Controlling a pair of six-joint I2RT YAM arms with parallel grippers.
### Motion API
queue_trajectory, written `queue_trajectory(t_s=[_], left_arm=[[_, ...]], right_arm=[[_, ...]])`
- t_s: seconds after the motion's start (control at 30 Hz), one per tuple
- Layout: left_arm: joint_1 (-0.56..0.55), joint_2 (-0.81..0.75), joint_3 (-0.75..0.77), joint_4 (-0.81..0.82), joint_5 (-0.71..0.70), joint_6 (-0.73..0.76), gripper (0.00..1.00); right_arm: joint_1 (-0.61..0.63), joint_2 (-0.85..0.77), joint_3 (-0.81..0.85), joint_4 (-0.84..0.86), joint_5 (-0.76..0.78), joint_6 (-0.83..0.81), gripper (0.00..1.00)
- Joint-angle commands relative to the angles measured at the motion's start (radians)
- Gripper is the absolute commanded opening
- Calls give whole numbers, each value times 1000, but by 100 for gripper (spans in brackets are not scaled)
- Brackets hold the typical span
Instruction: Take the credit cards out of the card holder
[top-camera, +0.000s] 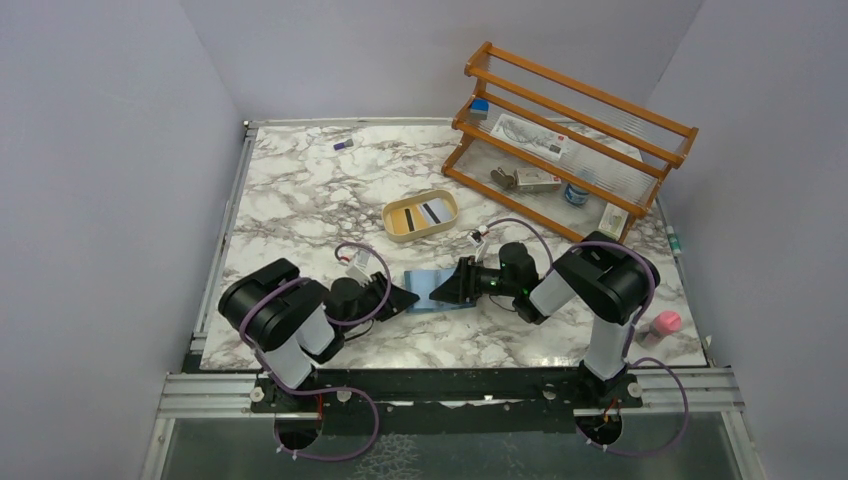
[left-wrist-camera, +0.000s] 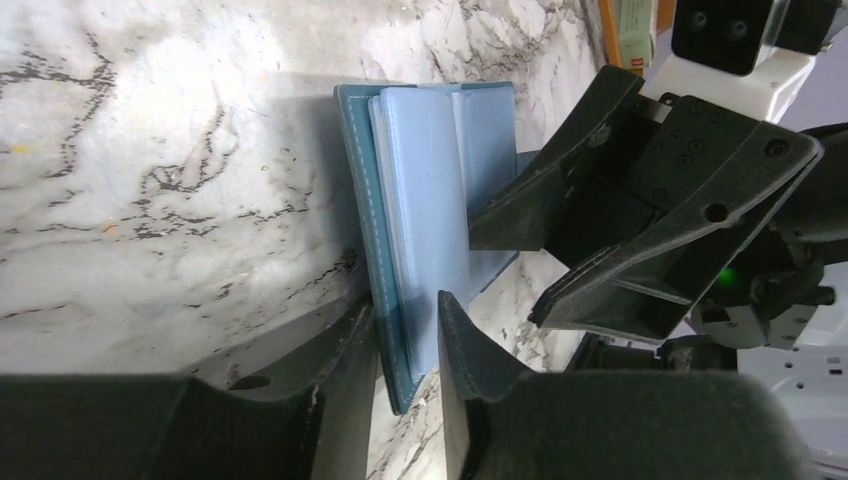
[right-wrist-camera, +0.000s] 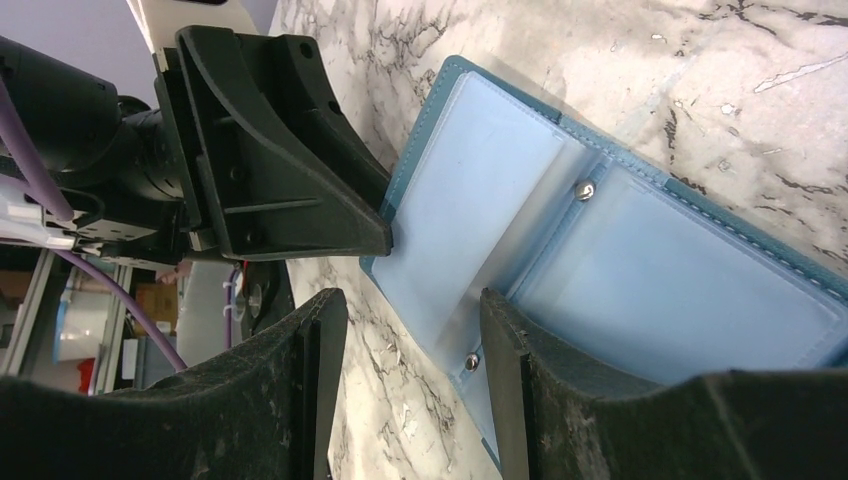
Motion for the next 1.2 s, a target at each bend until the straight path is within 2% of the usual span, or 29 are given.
queue_trajectory(t_s=[0.0, 0.17, 0.3, 0.57, 0.8, 0.87, 0.9, 1.07, 1.17], left_arm=[[-4, 63, -37, 99, -15, -19, 26], [-2, 164, -75, 264, -13, -53, 25], [6, 233, -95, 377, -8, -66, 31], [31, 265, -129, 450, -15, -61, 31], [52, 270, -151, 502, -11, -59, 18], [55, 264, -152, 505, -4, -58, 8], [55, 262, -151, 505, 0, -58, 1], [56, 220, -103, 449, 30, -55, 0], [53, 112, -36, 278, 47, -28, 0]], right_arm=[[9, 37, -14, 6, -24, -5, 57], [9, 35, -17, 3, -28, -10, 57], [10, 36, -18, 0, -31, -14, 57], [10, 45, -13, -2, -35, -17, 57], [10, 53, -16, 5, -37, -14, 57], [9, 59, -16, 10, -38, -13, 57], [9, 61, -16, 15, -40, -11, 57], [9, 58, -20, 24, -37, -5, 57], [9, 27, -22, -5, -25, -13, 59]])
